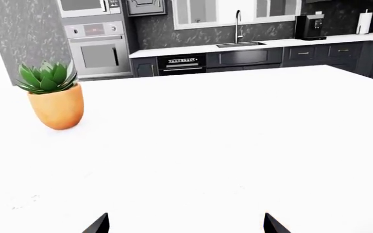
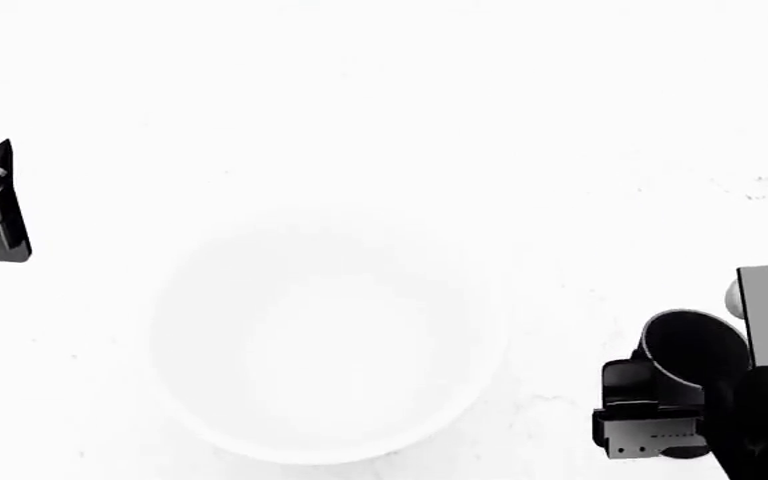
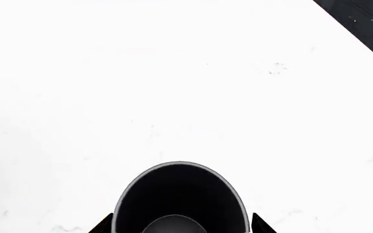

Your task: Place the cup inside the bowl on the dining table and move the bowl to any counter.

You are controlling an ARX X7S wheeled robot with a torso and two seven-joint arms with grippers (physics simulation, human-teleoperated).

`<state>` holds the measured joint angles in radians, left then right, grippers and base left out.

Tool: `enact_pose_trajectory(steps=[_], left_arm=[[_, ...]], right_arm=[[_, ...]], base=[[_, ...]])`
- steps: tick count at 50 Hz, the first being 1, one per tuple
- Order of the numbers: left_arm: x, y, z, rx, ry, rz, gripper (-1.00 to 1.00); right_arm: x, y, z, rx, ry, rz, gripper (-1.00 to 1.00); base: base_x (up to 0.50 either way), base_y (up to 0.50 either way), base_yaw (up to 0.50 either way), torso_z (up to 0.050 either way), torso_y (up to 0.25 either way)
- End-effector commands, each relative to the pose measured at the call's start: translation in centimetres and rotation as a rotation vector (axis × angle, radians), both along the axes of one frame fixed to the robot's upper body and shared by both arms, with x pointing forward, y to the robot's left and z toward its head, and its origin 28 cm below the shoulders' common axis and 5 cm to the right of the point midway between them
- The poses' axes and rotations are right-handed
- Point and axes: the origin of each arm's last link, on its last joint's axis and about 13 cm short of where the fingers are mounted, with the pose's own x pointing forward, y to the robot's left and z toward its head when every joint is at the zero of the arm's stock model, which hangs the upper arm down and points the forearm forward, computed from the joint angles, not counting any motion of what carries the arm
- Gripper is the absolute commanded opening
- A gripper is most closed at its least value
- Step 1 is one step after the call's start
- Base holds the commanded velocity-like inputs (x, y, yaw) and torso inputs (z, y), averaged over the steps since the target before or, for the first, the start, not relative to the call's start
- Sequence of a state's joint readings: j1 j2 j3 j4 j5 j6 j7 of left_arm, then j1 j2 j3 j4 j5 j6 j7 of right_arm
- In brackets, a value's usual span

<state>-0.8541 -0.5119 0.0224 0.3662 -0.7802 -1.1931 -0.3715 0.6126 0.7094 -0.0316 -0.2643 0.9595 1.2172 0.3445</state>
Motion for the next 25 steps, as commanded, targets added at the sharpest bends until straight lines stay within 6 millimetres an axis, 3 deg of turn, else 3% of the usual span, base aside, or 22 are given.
enact_pose_trajectory(steps=[1, 9, 14, 15, 25], left_arm=[[-0.04, -0.17, -0.21, -0.003, 0.001, 0.009, 1.00], [-0.11, 0.48, -0.33, -0.005, 0.004, 0.002, 1.00], [0.09, -0.20, -0.58, -0.003, 0.007, 0.001, 1.00], [-0.03, 0.20, -0.53, -0.002, 0.008, 0.000, 1.00], [0.05, -0.04, -0.40, 0.002, 0.008, -0.002, 1.00]], right_arm=[[0.91, -0.29, -1.32, -0.004, 0.056, -0.012, 1.00], [1.05, -0.17, -1.33, 0.001, 0.082, -0.003, 1.00], [1.03, -0.12, -1.07, -0.004, 0.069, 0.000, 1.00], [1.03, -0.10, -1.08, -0.003, 0.066, 0.000, -1.00], [0.91, -0.03, -0.58, -0.017, 0.036, 0.010, -1.00]], base=[[0.00, 0.00, 0.00, 0.000, 0.000], [0.00, 0.00, 0.00, 0.000, 0.000], [0.00, 0.00, 0.00, 0.000, 0.000], [0.00, 0.00, 0.00, 0.000, 0.000], [0.00, 0.00, 0.00, 0.000, 0.000]])
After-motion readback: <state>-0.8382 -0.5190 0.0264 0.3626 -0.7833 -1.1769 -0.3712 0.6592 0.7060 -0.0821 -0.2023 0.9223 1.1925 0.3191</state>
